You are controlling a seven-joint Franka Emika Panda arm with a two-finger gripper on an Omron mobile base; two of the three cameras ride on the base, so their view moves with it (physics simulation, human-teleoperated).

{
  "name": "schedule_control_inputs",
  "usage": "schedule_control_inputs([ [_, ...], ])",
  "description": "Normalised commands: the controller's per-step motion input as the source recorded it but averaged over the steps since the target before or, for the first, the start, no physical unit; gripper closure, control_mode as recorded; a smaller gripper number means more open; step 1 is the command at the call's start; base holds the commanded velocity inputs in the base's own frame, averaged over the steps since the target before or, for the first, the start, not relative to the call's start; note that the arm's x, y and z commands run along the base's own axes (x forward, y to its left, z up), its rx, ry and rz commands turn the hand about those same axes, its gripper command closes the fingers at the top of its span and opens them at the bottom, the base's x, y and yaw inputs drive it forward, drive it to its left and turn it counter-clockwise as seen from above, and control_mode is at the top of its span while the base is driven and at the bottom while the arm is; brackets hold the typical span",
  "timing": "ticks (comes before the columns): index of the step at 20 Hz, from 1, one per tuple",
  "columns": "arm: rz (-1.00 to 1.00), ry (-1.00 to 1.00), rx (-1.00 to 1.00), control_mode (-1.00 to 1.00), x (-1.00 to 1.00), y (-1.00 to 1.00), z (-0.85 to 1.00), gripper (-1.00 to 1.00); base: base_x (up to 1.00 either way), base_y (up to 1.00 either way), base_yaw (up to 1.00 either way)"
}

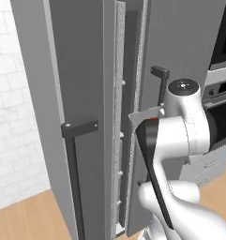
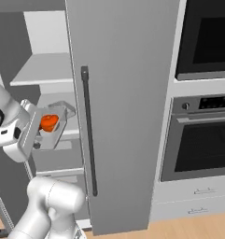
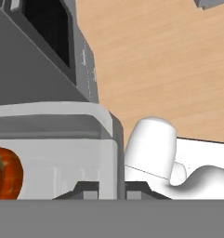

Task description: Take the meat container that has the shrimp and place it on the second highest rack of the freezer. Then take the vegetable container that has the squash and carrot and place it on the highest rack of the freezer.

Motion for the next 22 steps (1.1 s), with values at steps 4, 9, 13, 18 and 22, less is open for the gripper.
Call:
schedule_control_inputs([
  [4,0.00,0.00,0.00,1.00,0.00,0.00,0.00,1.00,0.23,0.00,0.27],
  [9,0.00,0.00,0.00,1.00,0.00,0.00,0.00,1.00,0.31,0.00,0.37],
  [13,0.00,0.00,0.00,1.00,0.00,0.00,0.00,1.00,0.43,0.02,0.43],
  [18,0.00,0.00,0.00,1.00,0.00,0.00,0.00,1.00,0.44,0.08,0.43],
  [22,0.00,0.00,0.00,1.00,0.00,0.00,0.00,1.00,0.48,0.29,0.30],
])
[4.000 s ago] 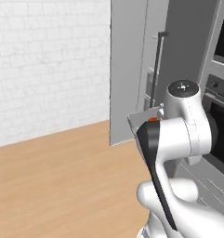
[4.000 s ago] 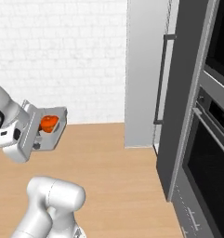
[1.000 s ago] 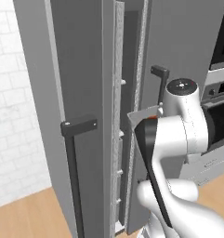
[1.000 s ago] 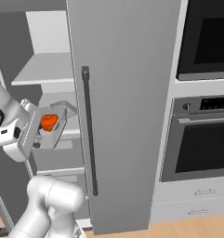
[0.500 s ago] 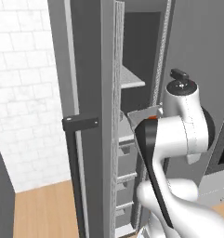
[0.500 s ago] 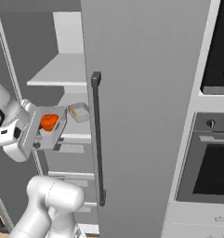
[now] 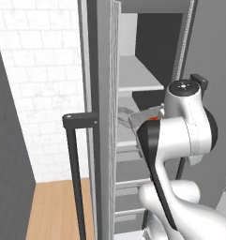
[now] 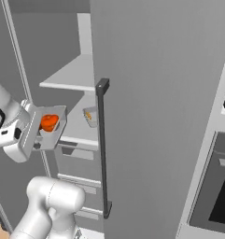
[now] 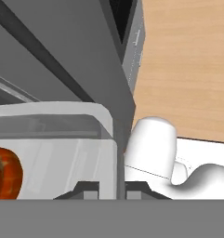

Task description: Take the meat container that has the shrimp and place it on the second highest rack of the freezer. Then take the vegetable container that has the squash and carrot and place it on the highest rack of the freezer.

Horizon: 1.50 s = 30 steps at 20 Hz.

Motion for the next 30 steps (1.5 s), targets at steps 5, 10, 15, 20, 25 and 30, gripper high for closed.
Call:
schedule_control_inputs([
  [5,0.00,0.00,0.00,1.00,0.00,0.00,0.00,1.00,0.54,0.37,0.15],
  [10,0.07,0.03,0.00,-1.00,0.21,0.18,0.04,1.00,0.10,0.08,0.02],
  [15,0.04,-0.13,0.00,-1.00,-0.18,-0.01,0.65,1.00,0.00,0.00,0.00],
  [20,0.00,-0.20,0.00,-1.00,-0.02,0.00,0.80,1.00,0.00,0.00,0.00],
  [25,0.00,-0.12,0.00,-1.00,0.13,0.00,0.67,1.00,0.00,0.00,0.00],
  [30,-0.09,0.00,0.00,-1.00,0.71,0.00,0.51,1.00,0.00,0.00,0.00],
])
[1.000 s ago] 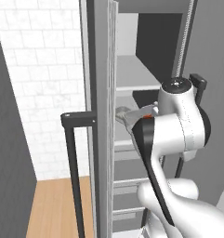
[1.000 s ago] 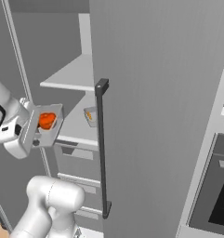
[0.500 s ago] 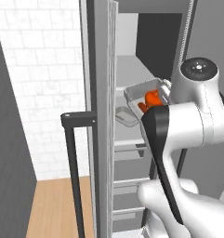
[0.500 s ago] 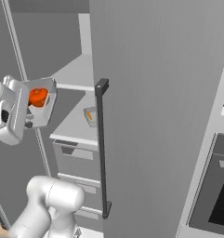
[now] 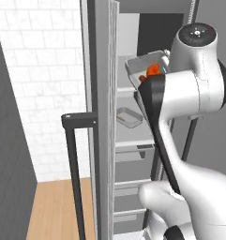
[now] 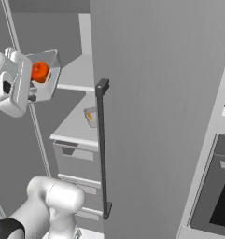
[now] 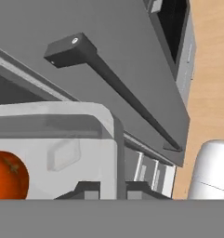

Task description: Take the meat container that has the shrimp and place it on the second highest rack of the freezer. Then take the vegetable container that has the squash and carrot and place it on the highest rack of the freezer.

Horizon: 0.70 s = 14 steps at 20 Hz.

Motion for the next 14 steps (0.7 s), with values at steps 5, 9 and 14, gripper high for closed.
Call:
schedule_control_inputs([
  [5,-0.18,0.02,0.00,-1.00,0.92,0.00,0.26,1.00,0.00,0.00,0.00],
  [9,-0.14,0.11,0.00,-1.00,0.48,0.00,-0.16,1.00,0.00,0.00,0.00],
  [14,-0.10,0.15,0.00,-1.00,0.21,0.00,-0.41,1.00,0.00,0.00,0.00],
])
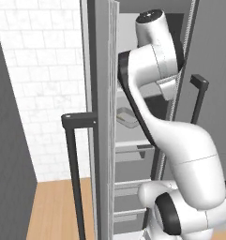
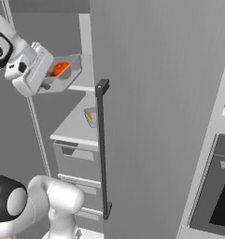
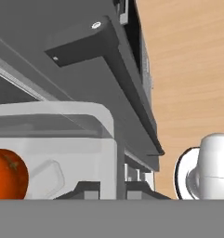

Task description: Take the meat container that has the shrimp and place it on the second highest rack of the freezer. Then take the vegetable container that has the squash and carrot and place it on the highest rack of the freezer.

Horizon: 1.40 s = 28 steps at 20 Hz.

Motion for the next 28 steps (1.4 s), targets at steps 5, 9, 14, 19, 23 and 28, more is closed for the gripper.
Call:
schedule_control_inputs([
  [5,-0.06,0.06,0.00,-1.00,0.58,0.00,-0.21,1.00,0.00,0.00,0.00],
  [9,-0.05,0.05,0.00,-1.00,0.74,0.00,-0.13,1.00,0.00,0.00,0.00],
  [14,-0.04,0.05,0.00,-1.00,0.74,0.00,-0.12,1.00,0.00,0.00,0.00],
  [19,-0.03,0.03,0.00,-1.00,0.66,0.00,-0.12,1.00,0.00,0.00,0.00],
  [23,-0.03,0.02,0.00,-1.00,0.67,-0.02,-0.09,1.00,0.00,0.00,0.00],
  [28,-0.05,0.02,0.00,-1.00,0.74,0.00,-0.04,1.00,0.00,0.00,0.00],
])
